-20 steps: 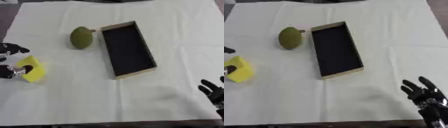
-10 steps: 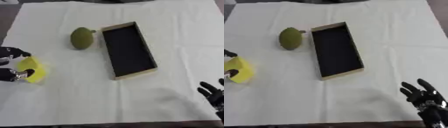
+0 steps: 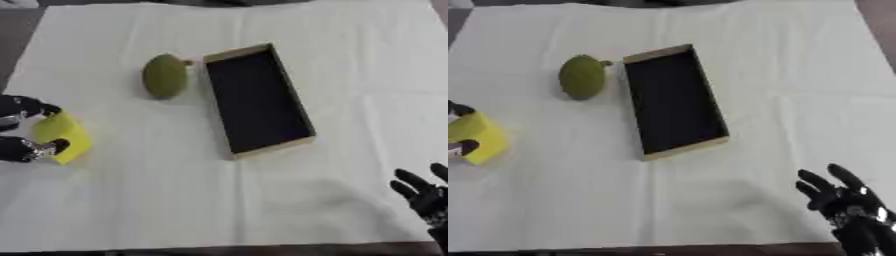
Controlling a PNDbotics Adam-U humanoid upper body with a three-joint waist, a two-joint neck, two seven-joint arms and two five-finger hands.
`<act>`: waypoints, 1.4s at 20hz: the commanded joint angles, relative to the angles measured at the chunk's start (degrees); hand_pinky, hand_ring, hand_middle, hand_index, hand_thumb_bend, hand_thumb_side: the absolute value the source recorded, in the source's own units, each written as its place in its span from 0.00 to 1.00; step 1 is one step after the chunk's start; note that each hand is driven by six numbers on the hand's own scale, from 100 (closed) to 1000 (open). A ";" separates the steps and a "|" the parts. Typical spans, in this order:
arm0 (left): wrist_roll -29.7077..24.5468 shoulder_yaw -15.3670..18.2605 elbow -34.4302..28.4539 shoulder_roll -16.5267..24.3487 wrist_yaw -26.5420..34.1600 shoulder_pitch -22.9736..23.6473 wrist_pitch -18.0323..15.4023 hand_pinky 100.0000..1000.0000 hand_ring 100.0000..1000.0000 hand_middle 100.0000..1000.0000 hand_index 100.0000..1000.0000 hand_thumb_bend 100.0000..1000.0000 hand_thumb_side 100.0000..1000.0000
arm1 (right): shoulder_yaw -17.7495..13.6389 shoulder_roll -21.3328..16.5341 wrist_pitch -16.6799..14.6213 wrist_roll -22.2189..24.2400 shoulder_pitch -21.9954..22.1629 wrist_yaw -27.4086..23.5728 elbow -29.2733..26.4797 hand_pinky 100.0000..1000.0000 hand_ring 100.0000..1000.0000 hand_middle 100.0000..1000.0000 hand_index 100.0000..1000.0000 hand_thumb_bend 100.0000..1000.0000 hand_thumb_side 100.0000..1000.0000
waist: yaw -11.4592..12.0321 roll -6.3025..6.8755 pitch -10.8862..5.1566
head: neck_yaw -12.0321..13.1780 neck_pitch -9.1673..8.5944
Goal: Pick up objects on the table and place them in the box.
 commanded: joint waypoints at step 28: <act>7.80 -1.28 -0.10 -1.23 6.93 -1.77 4.79 0.63 0.30 0.26 0.84 0.04 0.13 | 1.12 0.99 -18.73 18.72 0.56 4.26 -0.84 1.00 1.00 0.56 1.00 0.00 0.39 | -0.26 -0.24 -0.51 | 0.40 -0.95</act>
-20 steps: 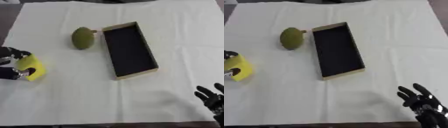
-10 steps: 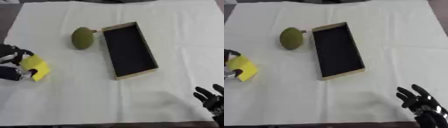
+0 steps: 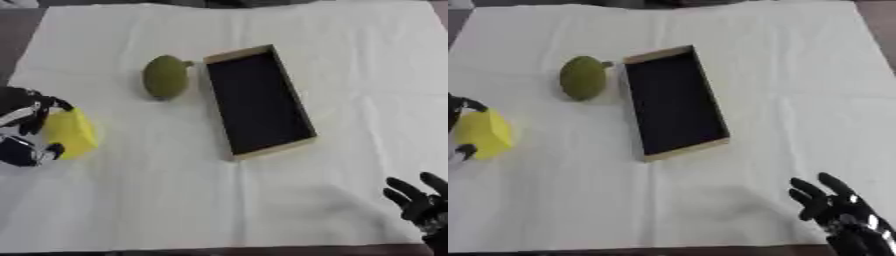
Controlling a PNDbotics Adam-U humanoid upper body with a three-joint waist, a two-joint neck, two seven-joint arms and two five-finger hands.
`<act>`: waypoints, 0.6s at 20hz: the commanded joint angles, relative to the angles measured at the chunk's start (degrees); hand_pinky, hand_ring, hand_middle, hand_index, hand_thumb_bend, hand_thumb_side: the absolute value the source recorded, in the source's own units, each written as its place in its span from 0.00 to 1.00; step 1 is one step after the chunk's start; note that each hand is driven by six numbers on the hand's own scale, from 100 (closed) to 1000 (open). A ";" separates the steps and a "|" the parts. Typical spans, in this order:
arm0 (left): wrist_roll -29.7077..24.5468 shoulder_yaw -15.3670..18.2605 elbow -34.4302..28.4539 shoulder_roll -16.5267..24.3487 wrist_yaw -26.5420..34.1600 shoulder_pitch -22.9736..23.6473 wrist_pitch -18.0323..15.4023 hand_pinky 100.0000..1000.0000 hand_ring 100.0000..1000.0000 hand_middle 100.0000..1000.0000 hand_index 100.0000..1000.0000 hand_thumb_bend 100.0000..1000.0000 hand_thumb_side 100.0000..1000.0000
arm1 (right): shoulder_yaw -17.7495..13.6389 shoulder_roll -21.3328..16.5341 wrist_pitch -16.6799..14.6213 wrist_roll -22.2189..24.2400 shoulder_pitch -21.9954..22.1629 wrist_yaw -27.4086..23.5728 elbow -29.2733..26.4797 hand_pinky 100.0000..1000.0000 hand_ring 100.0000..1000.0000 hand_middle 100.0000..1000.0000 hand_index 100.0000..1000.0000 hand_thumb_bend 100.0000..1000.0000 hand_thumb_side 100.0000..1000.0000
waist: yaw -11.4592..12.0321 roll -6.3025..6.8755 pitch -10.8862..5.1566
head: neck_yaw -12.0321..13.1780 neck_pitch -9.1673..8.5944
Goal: Pick up objects on the table and place them in the box.
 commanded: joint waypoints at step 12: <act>5.29 3.73 -3.38 0.71 5.80 -1.36 3.04 0.54 0.19 0.17 0.54 0.00 0.10 | -0.18 -0.03 -18.73 18.72 0.85 1.23 -0.84 1.00 1.00 0.56 1.00 0.00 0.40 | 0.18 -0.02 -0.86 | -0.02 -1.00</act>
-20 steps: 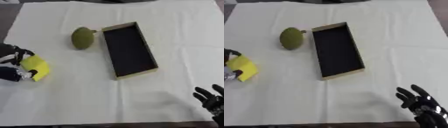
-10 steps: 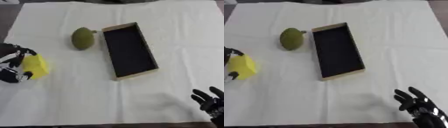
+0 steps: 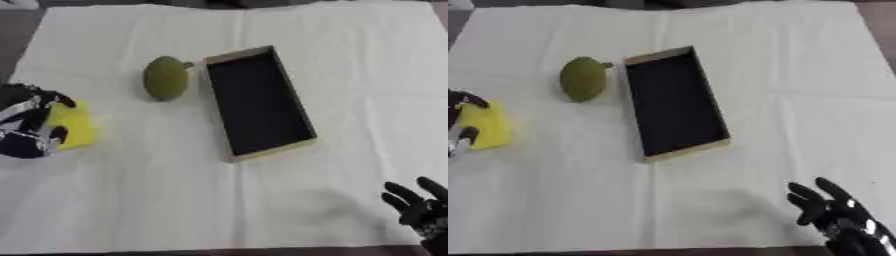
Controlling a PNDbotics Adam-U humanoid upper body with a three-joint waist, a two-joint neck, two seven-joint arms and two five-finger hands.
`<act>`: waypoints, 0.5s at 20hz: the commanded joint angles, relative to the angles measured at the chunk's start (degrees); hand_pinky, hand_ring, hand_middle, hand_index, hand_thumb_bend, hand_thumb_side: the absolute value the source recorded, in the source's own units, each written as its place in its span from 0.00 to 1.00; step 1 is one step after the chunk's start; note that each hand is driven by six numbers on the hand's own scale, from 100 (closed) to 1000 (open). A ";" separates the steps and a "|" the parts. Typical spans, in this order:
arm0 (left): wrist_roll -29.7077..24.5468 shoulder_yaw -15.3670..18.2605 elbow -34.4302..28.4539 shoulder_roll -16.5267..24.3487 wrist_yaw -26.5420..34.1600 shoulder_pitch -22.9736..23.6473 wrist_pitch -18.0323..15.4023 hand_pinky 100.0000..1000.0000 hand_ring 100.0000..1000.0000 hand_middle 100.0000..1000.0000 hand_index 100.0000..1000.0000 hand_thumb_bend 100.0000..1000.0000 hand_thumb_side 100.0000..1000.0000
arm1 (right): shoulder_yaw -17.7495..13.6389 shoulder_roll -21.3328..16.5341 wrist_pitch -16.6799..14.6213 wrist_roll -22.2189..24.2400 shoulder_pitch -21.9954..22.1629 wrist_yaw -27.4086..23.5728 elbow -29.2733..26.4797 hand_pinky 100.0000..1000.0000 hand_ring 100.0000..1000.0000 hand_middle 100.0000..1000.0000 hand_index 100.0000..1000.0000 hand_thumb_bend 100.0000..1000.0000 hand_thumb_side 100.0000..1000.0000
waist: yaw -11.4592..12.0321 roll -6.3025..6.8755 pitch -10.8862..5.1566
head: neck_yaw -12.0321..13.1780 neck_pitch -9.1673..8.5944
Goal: Pick up objects on the table and place them in the box.
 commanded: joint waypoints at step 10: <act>4.57 3.38 -4.42 1.38 0.05 -2.75 -1.29 0.51 0.17 0.12 0.31 0.00 0.09 | 0.05 -0.13 -18.73 18.72 0.58 1.25 -0.84 1.00 1.00 0.56 1.00 0.00 0.41 | 0.24 -0.07 -0.88 | -0.08 -0.49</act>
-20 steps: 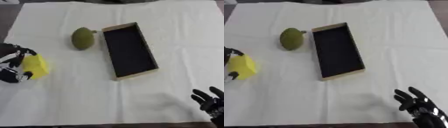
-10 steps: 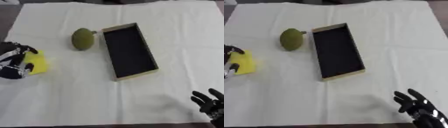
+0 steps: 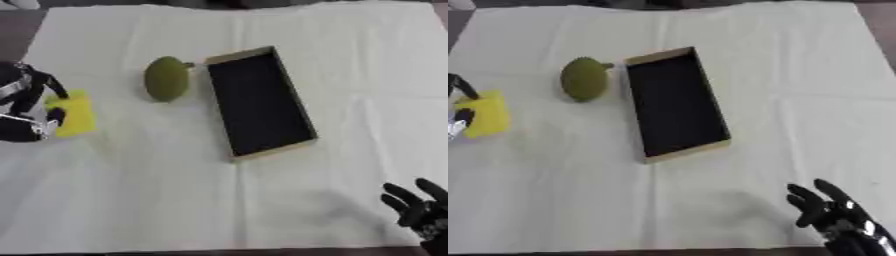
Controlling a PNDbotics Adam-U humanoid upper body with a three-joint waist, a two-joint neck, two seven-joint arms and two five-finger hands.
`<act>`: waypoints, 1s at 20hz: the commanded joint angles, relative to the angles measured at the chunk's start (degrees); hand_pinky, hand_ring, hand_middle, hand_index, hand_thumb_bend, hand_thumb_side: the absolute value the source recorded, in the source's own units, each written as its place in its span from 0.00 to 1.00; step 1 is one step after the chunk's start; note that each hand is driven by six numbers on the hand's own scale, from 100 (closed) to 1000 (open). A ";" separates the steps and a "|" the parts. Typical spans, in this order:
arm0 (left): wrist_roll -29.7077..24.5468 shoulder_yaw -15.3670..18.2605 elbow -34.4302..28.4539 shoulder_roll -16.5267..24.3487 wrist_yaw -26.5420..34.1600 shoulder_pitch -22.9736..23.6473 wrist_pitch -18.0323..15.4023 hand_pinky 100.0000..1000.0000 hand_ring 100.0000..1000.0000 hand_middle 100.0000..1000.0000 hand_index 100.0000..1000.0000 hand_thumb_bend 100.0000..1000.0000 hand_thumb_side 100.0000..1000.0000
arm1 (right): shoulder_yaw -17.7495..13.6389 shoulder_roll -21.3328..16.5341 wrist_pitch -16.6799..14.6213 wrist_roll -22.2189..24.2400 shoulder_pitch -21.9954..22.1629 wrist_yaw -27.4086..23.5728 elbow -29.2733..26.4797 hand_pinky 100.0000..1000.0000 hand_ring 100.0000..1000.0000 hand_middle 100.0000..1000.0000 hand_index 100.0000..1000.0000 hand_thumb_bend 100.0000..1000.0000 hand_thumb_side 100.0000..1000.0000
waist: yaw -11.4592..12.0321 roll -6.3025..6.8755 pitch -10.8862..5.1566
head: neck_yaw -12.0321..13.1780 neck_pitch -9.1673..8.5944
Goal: Pick up objects on the table and place them in the box.
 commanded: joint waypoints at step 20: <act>-2.42 -4.86 -7.18 -10.06 6.52 -22.31 -4.48 0.46 0.13 0.06 0.25 0.00 0.04 | 0.36 -1.60 -18.73 18.72 -0.38 -3.78 -0.84 1.00 1.00 0.56 1.00 0.00 0.30 | 0.02 -0.56 -1.54 | -1.90 -0.06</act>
